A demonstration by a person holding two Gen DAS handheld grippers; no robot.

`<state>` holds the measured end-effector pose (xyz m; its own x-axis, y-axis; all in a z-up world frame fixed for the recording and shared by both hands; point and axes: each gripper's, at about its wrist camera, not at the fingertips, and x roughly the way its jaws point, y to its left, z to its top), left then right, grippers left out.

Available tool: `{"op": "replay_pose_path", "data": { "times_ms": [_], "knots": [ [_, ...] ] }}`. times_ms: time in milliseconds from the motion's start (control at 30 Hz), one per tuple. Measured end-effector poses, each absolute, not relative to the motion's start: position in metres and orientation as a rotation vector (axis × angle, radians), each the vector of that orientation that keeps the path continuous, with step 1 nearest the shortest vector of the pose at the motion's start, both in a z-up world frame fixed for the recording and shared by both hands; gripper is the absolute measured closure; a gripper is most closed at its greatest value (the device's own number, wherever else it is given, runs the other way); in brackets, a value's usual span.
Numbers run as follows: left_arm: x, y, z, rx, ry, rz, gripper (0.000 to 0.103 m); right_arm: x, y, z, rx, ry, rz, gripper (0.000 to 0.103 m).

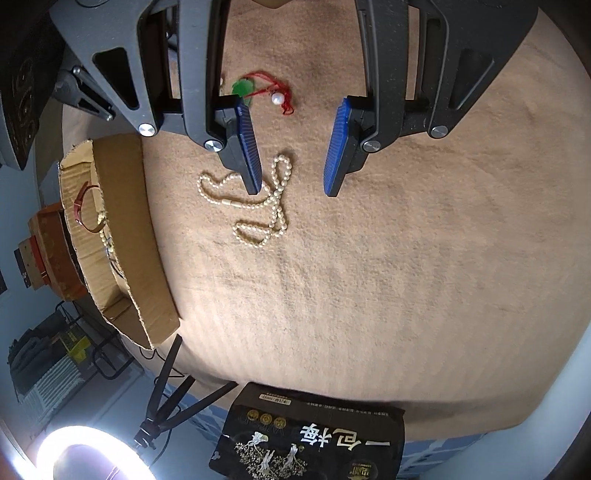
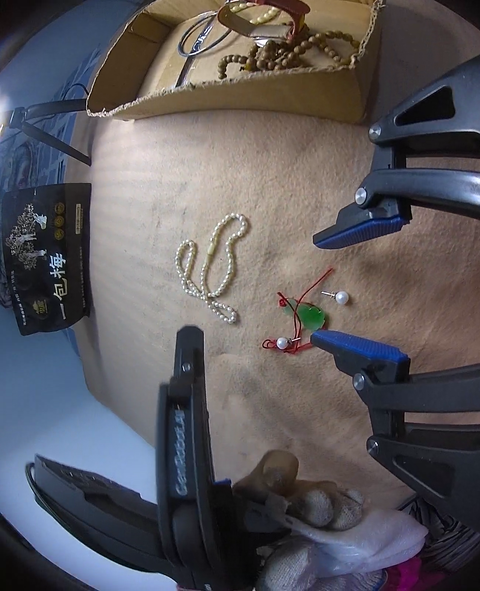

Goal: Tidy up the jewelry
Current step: 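Close left tool on pearl necklace while right tool lowers toward jade pendant, then close right tool on green jade pendant while left tool lifts pearl necklace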

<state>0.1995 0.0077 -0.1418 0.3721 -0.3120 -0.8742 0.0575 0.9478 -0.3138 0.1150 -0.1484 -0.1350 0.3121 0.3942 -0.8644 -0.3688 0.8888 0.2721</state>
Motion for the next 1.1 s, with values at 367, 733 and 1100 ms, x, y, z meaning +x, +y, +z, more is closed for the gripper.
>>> {"op": "replay_pose_path", "data": {
  "times_ms": [367, 733, 1100],
  "knots": [
    [0.221, -0.016, -0.160, -0.205, 1.208, -0.261, 0.068, 0.122, -0.140, -0.143, 0.025, 1.161, 0.515, 0.061],
    [0.230, -0.033, -0.177, -0.093, 1.217, -0.222, 0.079, 0.120, -0.142, -0.146, 0.018, 1.161, 0.511, 0.063],
    [0.234, -0.028, -0.181, -0.084, 1.207, -0.210, 0.097, 0.121, -0.119, -0.152, -0.095, 1.135, 0.499, 0.071]
  ]
}}
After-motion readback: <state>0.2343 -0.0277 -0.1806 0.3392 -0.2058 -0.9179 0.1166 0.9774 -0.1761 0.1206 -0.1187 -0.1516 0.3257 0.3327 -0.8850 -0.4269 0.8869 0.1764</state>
